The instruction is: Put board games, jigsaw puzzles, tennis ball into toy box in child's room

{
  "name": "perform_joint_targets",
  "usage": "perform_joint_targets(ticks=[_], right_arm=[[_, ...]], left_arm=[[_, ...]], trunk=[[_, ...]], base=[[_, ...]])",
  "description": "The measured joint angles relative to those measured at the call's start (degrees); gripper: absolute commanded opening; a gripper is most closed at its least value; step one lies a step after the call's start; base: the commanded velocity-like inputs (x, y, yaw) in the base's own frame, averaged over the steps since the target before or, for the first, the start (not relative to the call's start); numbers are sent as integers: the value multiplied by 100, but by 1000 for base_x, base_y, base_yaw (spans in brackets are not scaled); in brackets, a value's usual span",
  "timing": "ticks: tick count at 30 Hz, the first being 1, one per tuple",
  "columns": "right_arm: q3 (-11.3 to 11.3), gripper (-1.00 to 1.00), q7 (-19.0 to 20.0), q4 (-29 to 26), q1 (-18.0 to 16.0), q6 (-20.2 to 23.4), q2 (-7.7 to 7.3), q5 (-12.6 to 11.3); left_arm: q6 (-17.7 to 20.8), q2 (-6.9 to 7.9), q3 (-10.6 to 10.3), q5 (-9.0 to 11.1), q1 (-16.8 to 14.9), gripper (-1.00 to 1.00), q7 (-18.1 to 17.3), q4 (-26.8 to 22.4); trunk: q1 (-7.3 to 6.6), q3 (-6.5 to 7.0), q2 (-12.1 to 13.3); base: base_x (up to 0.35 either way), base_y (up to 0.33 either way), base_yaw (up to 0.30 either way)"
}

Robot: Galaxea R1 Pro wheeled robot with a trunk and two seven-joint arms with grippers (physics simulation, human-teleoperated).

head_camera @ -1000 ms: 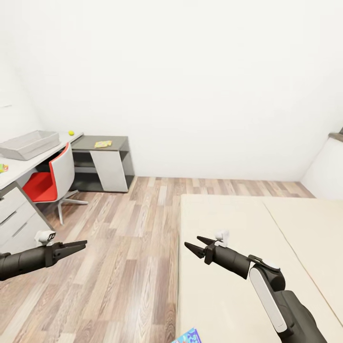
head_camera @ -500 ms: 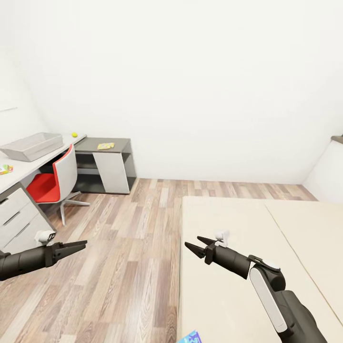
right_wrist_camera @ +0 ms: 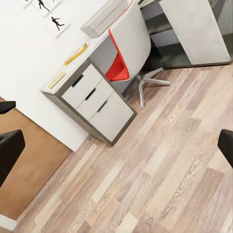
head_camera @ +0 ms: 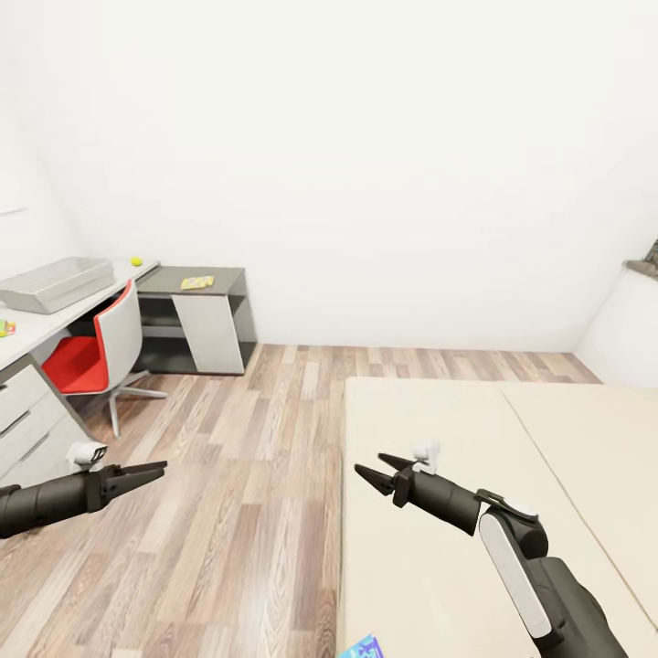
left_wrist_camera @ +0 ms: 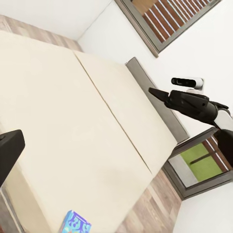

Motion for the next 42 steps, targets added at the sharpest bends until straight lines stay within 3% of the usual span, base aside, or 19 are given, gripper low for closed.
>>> perform_joint_targets(ticks=[29, 42], right_arm=[[1, 100, 0, -8, -1, 4, 0, -12], [2, 100, 0, -8, 0, 0, 5, -12]], left_arm=[[-5, 0, 2, 4, 1, 100, -8, -1], [-9, 9, 2, 4, 0, 100, -9, -1]], trunk=[[0, 20, 0], [0, 111, 0]], base=[[0, 0, -24], [0, 0, -100]])
